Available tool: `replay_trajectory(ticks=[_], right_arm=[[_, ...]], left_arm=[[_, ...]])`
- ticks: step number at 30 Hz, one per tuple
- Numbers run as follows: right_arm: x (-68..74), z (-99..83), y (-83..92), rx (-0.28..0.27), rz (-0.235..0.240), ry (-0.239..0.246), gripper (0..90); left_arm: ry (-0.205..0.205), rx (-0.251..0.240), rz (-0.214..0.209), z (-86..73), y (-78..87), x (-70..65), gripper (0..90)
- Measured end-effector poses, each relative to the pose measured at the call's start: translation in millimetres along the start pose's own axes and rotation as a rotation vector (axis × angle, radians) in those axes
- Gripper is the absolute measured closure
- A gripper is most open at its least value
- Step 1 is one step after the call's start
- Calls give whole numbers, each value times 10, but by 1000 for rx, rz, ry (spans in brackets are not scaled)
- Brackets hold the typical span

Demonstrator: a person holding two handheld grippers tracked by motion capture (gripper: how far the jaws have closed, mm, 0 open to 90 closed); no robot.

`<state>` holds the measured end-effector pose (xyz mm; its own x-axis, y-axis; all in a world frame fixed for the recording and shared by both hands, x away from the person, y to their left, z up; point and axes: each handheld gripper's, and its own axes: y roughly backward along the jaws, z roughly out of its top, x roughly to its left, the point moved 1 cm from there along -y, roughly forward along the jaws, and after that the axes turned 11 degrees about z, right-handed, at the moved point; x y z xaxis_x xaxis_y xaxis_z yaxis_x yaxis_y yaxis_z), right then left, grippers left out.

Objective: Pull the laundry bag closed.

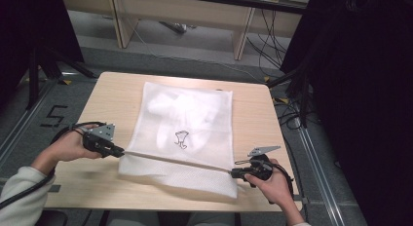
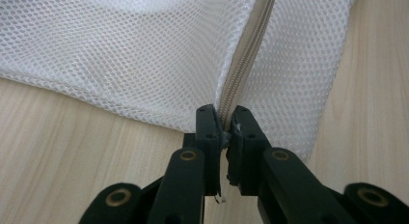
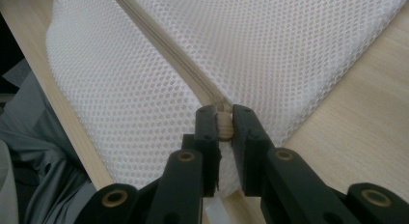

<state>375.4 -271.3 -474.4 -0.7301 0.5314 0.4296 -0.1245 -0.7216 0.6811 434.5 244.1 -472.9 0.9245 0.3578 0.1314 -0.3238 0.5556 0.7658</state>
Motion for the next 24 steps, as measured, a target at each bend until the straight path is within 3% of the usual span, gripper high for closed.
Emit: replay_trajectory(ticks=[3, 5, 14, 16, 24], right_arm=[[-18, -11, -10, 17, -19, -7, 823], [-23, -25, -10, 18, -7, -24, 823], [-60, -39, -19, 34, -6, -19, 823], [-45, -41, -26, 37, 2, -35, 822], [-57, -58, -72, 26, 5, -17, 812]], left_arm=[[7, -2, -3, -17, -4, 8, 829], [2, -2, -4, -19, -7, 10, 829], [16, -6, -8, -25, -14, 7, 829], [15, -4, -8, -21, -20, 4, 829], [-9, 30, -16, -31, -79, -19, 821]])
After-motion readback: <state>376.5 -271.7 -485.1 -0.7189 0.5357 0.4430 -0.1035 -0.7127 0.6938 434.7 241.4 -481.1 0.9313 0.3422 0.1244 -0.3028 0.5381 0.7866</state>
